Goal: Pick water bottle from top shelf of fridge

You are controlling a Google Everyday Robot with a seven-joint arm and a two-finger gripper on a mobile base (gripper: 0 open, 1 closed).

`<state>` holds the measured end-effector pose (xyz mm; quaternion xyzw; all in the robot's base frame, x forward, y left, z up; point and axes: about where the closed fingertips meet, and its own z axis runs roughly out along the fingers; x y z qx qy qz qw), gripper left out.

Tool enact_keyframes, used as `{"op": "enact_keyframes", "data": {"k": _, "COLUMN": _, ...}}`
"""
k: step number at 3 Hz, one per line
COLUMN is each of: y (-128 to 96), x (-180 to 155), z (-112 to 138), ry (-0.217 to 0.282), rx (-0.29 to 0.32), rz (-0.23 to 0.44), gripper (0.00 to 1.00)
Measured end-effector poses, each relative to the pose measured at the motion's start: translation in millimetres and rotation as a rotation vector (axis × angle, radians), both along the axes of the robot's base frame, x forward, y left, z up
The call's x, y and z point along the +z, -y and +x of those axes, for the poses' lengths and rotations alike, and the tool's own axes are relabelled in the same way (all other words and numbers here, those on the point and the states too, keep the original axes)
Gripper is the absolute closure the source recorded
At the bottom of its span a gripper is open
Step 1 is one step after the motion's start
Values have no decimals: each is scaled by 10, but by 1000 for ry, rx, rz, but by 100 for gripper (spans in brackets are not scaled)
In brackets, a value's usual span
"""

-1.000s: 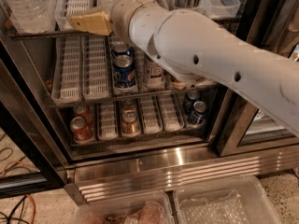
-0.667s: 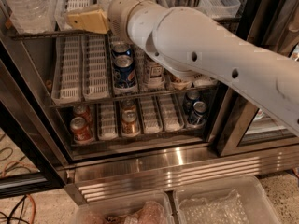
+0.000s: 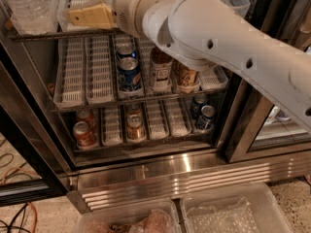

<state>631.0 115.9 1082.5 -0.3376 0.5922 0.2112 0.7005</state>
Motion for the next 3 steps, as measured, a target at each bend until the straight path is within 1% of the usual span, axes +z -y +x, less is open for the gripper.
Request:
{"op": "enact_keyframes", "data": {"k": 1, "y": -7, "x": -12, "z": -9, "ry": -4, "rx": 72, "rz": -20, "gripper": 0}}
{"op": "enact_keyframes", "data": {"k": 2, "y": 13, "x": -94, "z": -42, "ry": -29, "rx": 133, "rz": -50, "gripper": 0}}
{"op": "enact_keyframes", "data": {"k": 3, "y": 37, "x": -177, "z": -51, "ry": -56, "rx": 169, "rz": -75, "gripper": 0}}
